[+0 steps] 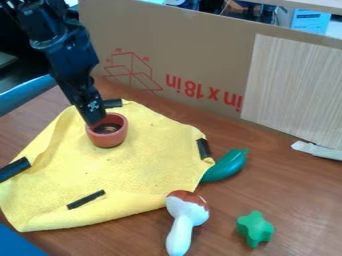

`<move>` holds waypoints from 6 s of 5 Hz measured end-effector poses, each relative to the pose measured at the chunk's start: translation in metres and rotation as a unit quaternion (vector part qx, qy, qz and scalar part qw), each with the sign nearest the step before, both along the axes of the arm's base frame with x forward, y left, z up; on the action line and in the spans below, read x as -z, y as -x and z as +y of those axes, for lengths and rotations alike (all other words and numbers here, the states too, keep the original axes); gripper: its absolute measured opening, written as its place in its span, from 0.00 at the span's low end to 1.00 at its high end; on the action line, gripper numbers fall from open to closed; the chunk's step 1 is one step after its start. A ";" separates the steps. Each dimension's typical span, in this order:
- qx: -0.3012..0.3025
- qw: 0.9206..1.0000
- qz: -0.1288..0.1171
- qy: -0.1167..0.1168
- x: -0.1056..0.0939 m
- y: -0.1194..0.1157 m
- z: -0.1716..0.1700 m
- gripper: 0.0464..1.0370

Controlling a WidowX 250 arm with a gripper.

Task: Move the brown pot to the right side of the cloth

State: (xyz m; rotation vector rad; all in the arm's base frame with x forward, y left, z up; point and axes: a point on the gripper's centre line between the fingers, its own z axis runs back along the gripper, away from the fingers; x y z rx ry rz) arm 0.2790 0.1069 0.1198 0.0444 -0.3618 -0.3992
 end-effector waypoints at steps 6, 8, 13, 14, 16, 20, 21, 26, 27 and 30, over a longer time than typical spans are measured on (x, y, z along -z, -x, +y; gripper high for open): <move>-0.045 0.998 0.028 -0.020 0.059 -0.050 0.007 0.96; -0.053 0.998 0.037 -0.025 0.071 -0.055 0.005 0.96; -0.075 0.996 0.030 -0.049 0.083 -0.056 0.009 0.07; -0.074 0.996 0.029 -0.050 0.083 -0.054 0.007 0.07; 0.004 1.000 -0.004 -0.026 0.045 -0.032 -0.026 0.07; 0.152 0.988 0.027 0.032 0.006 -0.007 -0.139 0.07; 0.181 0.982 0.035 0.027 0.013 -0.011 -0.160 0.07; 0.254 0.965 0.045 0.039 0.055 -0.024 -0.218 0.07; 0.270 0.961 0.032 0.040 0.056 -0.026 -0.219 0.11; 0.259 0.965 0.021 0.033 0.073 -0.023 -0.206 0.92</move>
